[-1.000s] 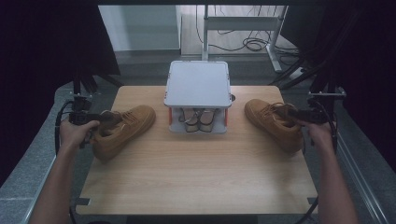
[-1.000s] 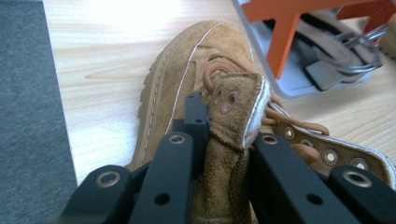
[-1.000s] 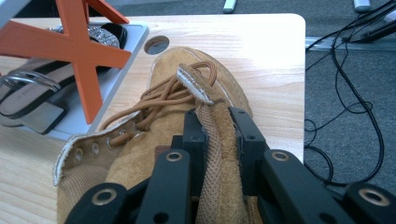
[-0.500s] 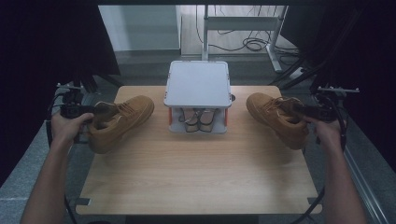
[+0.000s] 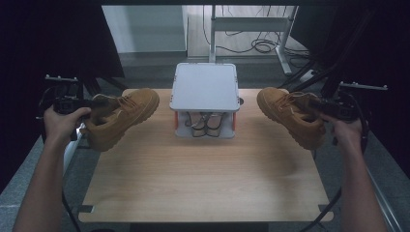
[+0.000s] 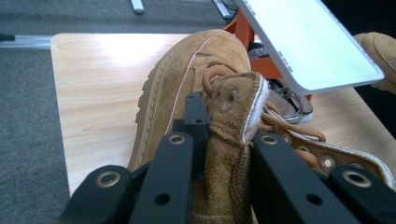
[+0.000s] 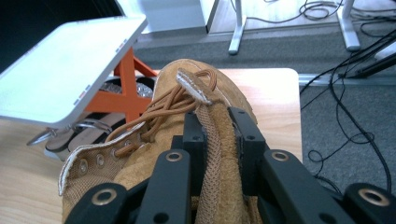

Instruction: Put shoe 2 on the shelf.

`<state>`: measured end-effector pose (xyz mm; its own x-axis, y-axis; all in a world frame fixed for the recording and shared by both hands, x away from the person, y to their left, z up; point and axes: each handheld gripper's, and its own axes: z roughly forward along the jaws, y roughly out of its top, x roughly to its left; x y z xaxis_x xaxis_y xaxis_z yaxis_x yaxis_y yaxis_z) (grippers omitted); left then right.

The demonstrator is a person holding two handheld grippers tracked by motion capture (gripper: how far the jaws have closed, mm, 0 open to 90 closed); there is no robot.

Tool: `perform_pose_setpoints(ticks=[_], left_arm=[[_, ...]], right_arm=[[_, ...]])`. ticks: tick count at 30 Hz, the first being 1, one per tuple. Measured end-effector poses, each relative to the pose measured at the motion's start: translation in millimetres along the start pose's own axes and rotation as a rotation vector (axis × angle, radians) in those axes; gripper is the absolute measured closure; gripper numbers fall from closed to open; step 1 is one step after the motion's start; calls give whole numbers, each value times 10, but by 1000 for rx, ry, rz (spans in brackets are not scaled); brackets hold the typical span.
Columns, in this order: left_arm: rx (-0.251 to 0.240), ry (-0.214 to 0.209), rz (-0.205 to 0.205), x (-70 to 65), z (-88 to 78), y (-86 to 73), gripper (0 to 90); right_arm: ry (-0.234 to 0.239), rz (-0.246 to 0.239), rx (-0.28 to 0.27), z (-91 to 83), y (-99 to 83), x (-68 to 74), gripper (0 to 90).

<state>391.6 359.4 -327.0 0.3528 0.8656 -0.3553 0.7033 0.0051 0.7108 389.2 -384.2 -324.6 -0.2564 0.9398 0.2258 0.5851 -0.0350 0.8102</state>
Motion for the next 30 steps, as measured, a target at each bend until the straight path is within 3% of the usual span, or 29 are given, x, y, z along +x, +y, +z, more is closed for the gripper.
perform_pose_setpoints(ticks=[19, 30], left_arm=[[-81, -15, 9, -215, -205, 312, 824], [-127, -26, 5, -478, -199, 656, 823]], right_arm=[[-5, 38, -105, -324, 322, 66, 786], [13, 64, -148, -261, 583, 361, 786]])
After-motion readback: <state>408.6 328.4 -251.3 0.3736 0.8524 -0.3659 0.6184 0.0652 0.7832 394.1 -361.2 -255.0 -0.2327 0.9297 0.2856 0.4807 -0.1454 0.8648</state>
